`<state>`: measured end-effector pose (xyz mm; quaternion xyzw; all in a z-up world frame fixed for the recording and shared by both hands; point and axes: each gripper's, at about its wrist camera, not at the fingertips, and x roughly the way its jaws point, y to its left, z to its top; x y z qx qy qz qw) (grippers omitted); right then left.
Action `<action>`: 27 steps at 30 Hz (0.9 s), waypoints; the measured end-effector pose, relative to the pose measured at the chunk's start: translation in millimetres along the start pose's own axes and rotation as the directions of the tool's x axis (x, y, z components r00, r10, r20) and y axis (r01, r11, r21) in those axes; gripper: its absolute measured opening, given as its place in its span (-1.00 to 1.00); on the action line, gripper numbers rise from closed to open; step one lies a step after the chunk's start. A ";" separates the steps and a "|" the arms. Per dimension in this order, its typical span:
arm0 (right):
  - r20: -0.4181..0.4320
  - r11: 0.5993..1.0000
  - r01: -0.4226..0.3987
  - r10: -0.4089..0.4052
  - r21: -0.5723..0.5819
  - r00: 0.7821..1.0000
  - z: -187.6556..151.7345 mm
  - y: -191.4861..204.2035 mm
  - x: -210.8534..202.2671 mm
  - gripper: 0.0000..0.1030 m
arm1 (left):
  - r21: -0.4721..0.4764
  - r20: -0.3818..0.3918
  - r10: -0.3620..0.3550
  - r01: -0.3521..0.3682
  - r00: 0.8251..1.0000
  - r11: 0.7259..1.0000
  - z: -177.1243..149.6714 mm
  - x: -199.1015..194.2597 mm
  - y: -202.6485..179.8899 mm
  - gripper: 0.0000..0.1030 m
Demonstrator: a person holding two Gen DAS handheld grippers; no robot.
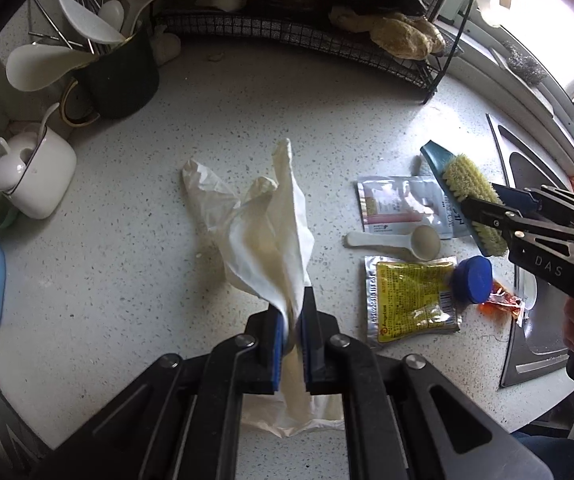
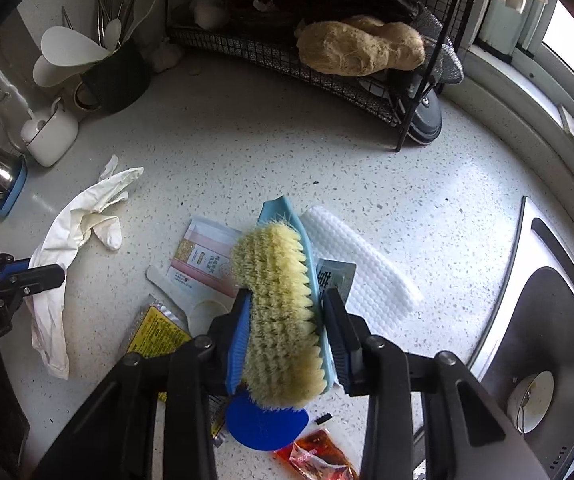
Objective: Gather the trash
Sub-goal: 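Grasp the yellow-bristled blue brush with the right tool while the left tool holds the glove, then carry the glove and brush down over the red bucket with both tools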
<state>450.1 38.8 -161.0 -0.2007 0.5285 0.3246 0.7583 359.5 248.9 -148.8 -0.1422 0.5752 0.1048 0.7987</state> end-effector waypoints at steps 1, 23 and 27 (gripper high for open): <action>0.013 1.000 0.002 -0.002 0.004 1.000 -2.6 -0.3 -5.8 -0.35 | 0.006 0.007 -0.006 0.006 1.000 1.000 -1.7 -3.6 -3.2 -0.88; 0.129 0.998 -0.019 0.011 0.062 0.992 -140.2 1.0 -111.0 -0.35 | 0.120 0.119 0.006 -0.020 0.993 0.993 -109.1 -82.7 -80.5 -0.93; 0.139 0.996 -0.019 0.007 0.082 0.990 -178.1 2.0 -133.0 -0.35 | 0.150 0.132 -0.023 0.003 0.991 0.989 -135.0 -97.4 -103.5 -0.94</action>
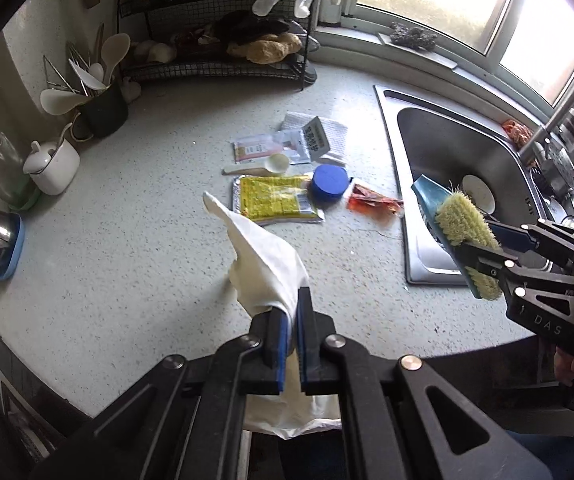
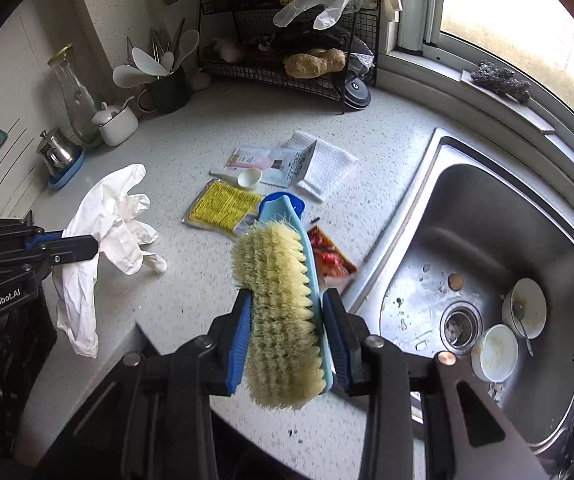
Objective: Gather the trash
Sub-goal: 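Carry the glove and brush down over the red bucket with both tools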
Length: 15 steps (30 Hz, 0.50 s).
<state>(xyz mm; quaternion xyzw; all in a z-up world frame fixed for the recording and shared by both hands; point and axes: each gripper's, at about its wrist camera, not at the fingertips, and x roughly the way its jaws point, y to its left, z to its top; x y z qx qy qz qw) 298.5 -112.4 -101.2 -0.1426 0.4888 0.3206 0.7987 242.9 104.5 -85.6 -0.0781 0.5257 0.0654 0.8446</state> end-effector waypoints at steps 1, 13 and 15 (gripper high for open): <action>0.003 1.000 0.005 -0.005 0.001 1.000 -8.2 0.3 -5.6 -0.35 | 0.011 0.005 0.002 -0.002 1.000 1.000 -4.9 -3.9 -7.0 -0.94; -0.003 0.988 0.043 -0.043 0.149 0.999 -133.4 -19.1 -66.7 -0.35 | 0.215 -0.053 -0.072 0.082 0.996 0.973 -80.7 -23.9 -123.9 -0.94; -0.004 0.981 0.058 -0.058 0.183 0.998 -151.5 -23.8 -77.1 -0.35 | 0.255 -0.079 -0.090 0.108 0.993 0.961 -90.5 -20.0 -144.7 -0.94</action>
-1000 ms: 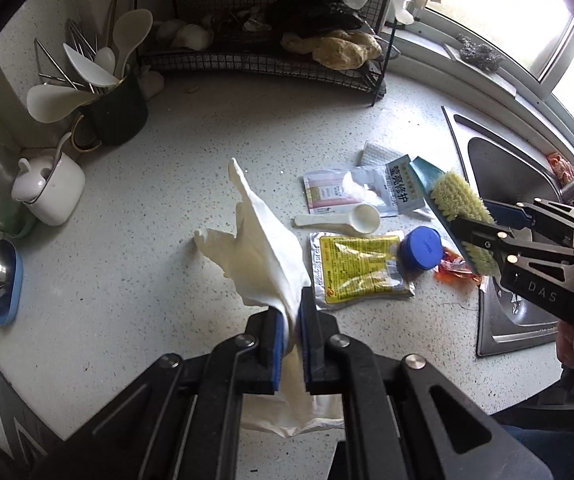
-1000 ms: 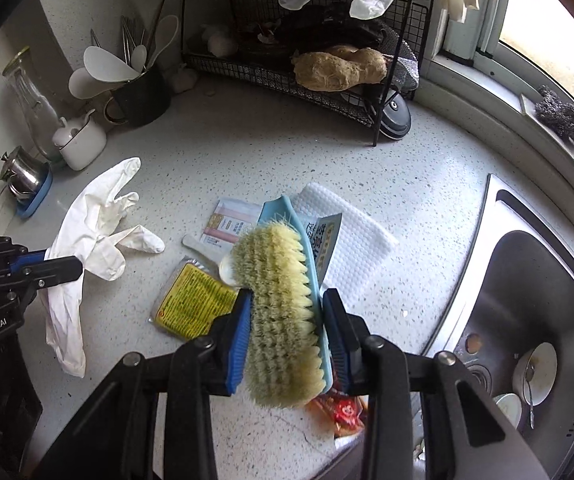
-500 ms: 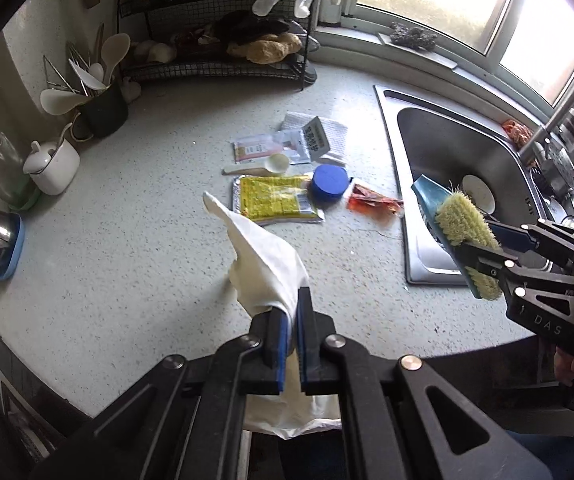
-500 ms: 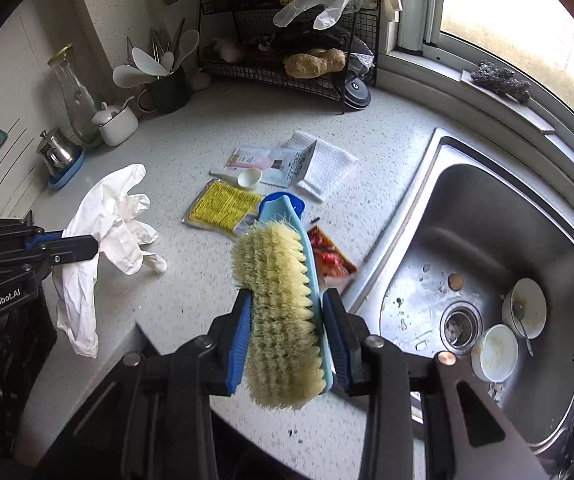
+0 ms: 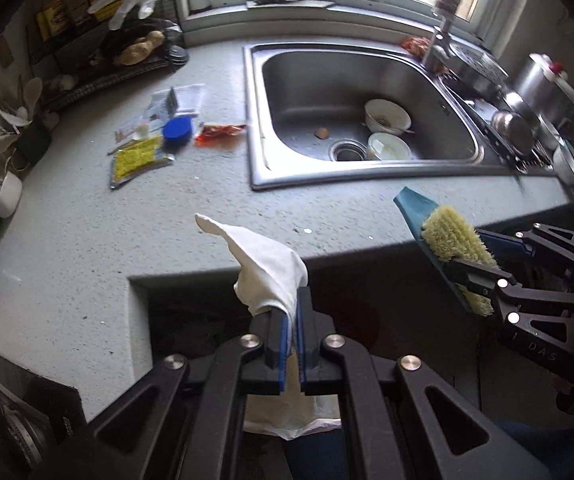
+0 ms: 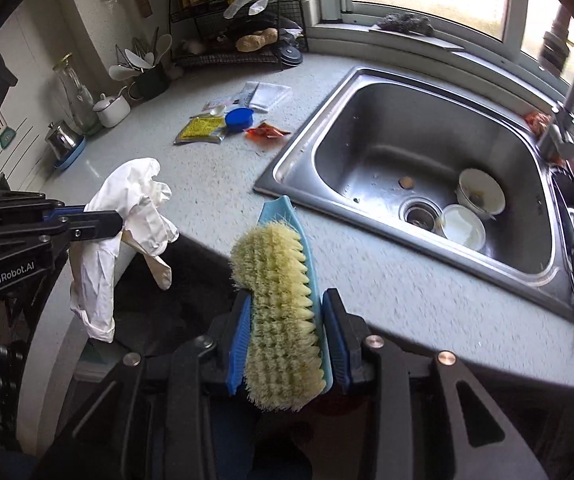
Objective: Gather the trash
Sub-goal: 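Carry the glove and brush down over the red bucket with both tools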
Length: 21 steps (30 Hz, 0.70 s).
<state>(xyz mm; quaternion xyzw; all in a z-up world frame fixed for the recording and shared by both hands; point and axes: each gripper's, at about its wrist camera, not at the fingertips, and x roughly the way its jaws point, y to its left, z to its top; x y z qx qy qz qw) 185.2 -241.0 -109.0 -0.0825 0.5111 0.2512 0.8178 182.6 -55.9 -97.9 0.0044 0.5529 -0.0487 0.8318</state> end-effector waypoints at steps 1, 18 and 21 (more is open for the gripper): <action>0.000 1.000 0.008 -0.008 0.023 1.000 -8.5 -5.3 -4.2 -0.35 | 0.020 -0.011 -0.011 0.012 1.000 1.000 -1.4 4.0 -9.7 -0.94; -0.141 0.934 0.130 -0.086 0.334 0.986 -129.0 -61.6 20.9 -0.35 | 0.300 -0.283 -0.141 0.227 0.949 0.927 -52.9 133.3 -118.3 -0.94; -0.171 0.921 0.141 -0.083 0.362 0.982 -148.2 -69.7 46.6 -0.35 | 0.287 -0.322 -0.148 0.245 0.935 0.926 -67.8 174.9 -121.8 -0.94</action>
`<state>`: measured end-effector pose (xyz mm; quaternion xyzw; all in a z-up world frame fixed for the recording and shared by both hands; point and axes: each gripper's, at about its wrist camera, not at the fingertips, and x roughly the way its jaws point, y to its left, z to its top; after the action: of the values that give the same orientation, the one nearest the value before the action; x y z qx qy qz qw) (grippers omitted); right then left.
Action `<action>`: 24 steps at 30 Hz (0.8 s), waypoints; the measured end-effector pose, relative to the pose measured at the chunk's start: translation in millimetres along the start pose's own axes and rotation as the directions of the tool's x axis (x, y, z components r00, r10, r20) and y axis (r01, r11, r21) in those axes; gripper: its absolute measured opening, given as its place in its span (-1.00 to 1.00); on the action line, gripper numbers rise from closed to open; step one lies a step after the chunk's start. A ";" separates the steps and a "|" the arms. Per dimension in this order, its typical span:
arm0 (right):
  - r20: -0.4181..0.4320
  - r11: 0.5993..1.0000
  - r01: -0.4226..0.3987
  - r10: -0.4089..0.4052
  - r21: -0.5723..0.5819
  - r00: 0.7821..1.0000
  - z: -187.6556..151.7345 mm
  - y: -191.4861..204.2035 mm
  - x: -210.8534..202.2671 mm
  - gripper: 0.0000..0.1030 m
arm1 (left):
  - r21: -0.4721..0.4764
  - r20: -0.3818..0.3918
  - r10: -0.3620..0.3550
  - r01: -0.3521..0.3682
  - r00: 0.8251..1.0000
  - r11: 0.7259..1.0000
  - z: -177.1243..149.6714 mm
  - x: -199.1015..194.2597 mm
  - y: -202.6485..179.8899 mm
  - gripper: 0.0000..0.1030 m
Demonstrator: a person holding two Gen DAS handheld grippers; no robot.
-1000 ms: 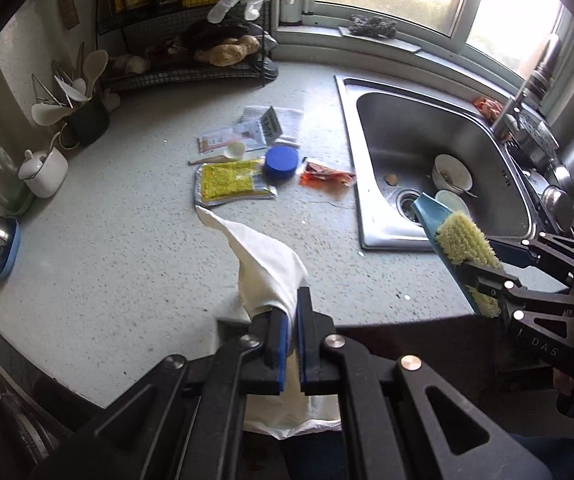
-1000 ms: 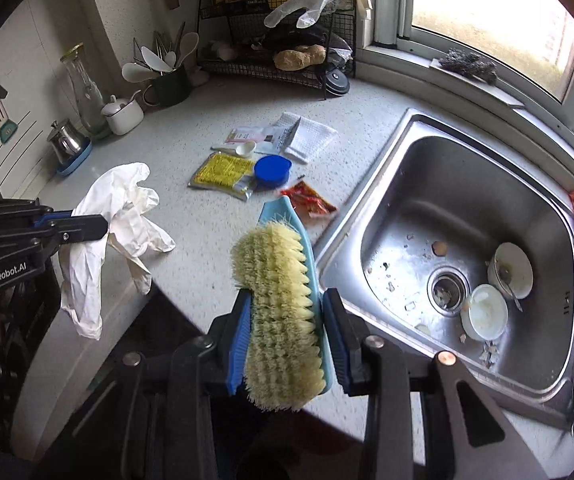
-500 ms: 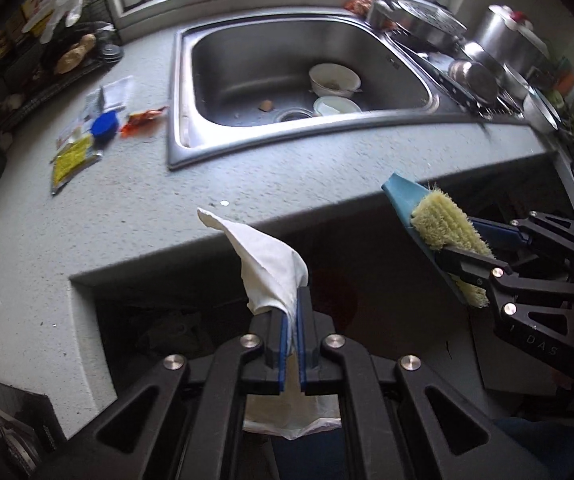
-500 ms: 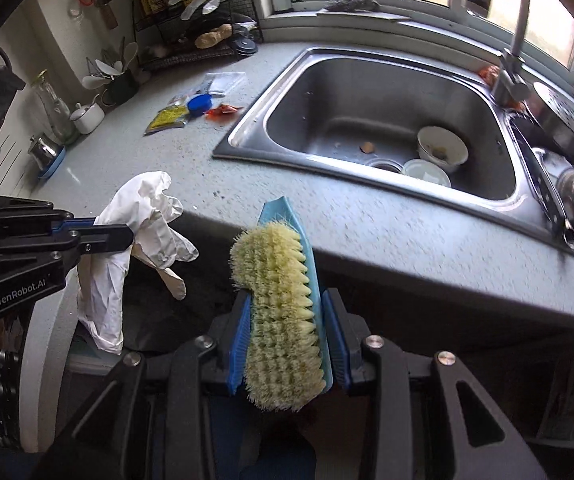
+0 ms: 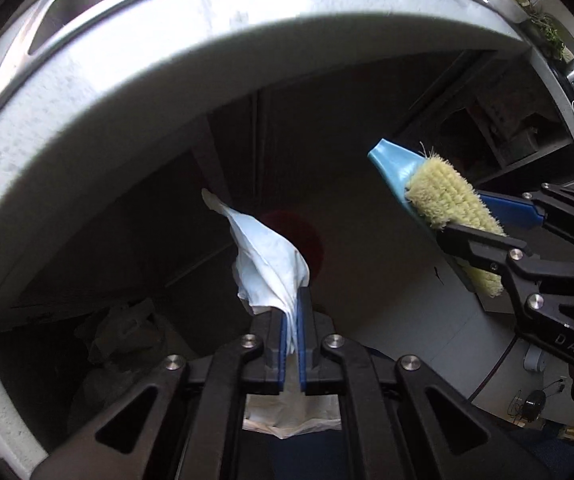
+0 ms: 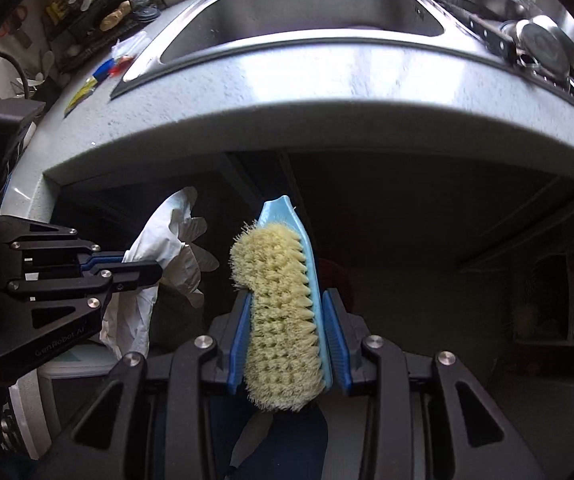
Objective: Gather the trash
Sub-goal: 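Carry the glove and brush down over the red bucket with both tools, then open the left tool to drop the glove into the bucket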
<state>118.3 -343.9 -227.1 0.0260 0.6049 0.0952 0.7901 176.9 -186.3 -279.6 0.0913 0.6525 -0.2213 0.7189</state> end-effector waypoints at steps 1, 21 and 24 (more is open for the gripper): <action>-0.004 1.000 0.000 0.000 0.005 1.000 -3.8 -3.4 10.8 -0.35 | -0.001 -0.009 -0.002 0.002 1.000 1.000 -0.5 15.0 0.6 -0.94; -0.077 0.996 0.006 0.001 0.093 0.997 -67.5 -78.0 206.5 -0.35 | 0.031 -0.086 -0.038 0.041 0.996 0.999 19.4 256.7 -20.5 -0.94; -0.074 0.994 0.009 0.000 0.113 0.997 -72.2 -83.3 212.6 -0.35 | 0.064 -0.094 -0.011 0.017 0.995 0.998 23.9 268.1 -25.4 -0.93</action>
<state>112.0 -392.2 -461.6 0.0656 0.6384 0.0600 0.7646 200.8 -272.2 -534.8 0.1204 0.6787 -0.2427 0.6826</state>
